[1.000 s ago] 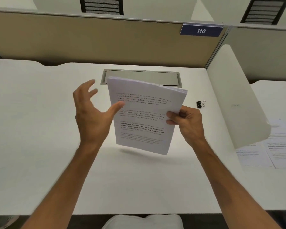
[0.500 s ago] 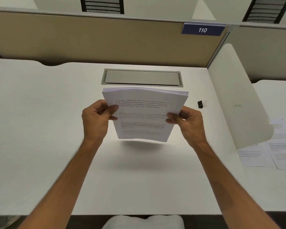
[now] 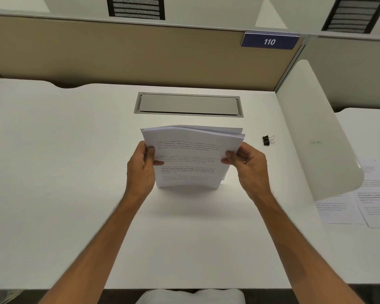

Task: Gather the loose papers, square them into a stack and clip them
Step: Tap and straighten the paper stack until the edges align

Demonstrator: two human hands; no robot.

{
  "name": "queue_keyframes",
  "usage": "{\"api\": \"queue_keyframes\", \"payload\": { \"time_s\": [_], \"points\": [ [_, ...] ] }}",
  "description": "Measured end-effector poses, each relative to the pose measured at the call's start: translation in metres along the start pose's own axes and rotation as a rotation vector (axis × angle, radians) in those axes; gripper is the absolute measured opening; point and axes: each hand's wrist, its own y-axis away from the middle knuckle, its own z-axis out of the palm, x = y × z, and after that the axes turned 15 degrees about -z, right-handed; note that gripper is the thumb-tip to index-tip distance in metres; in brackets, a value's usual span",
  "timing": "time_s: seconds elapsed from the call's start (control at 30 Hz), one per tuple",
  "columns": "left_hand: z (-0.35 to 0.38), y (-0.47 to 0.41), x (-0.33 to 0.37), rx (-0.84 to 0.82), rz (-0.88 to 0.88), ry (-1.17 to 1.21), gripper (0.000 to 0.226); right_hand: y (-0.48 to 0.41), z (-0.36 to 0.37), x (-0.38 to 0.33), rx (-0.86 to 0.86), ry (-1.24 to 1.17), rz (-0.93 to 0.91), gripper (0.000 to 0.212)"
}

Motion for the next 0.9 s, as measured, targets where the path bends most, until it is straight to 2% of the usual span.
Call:
{"api": "queue_keyframes", "payload": {
  "time_s": [0.13, 0.3, 0.5, 0.7, 0.9],
  "points": [
    [0.003, 0.003, 0.003, 0.07, 0.03, -0.001, 0.032, 0.001, 0.001, 0.0, 0.032, -0.031, -0.002, 0.028],
    [0.006, -0.001, -0.01, 0.007, -0.041, 0.033, 0.034, 0.004, 0.006, 0.009, -0.015, -0.031, 0.05, 0.028],
    [0.014, 0.0, -0.018, 0.019, -0.021, 0.022, 0.015, 0.004, 0.013, 0.014, -0.005, -0.036, 0.054, 0.032],
    [0.027, 0.002, -0.031, -0.018, -0.028, 0.114, 0.031, 0.008, 0.018, 0.02, -0.053, -0.022, 0.108, 0.033],
    [0.035, 0.003, -0.035, 0.044, -0.052, 0.161, 0.033, 0.008, 0.022, 0.014, -0.024, -0.02, 0.077, 0.029]
  ]
}}
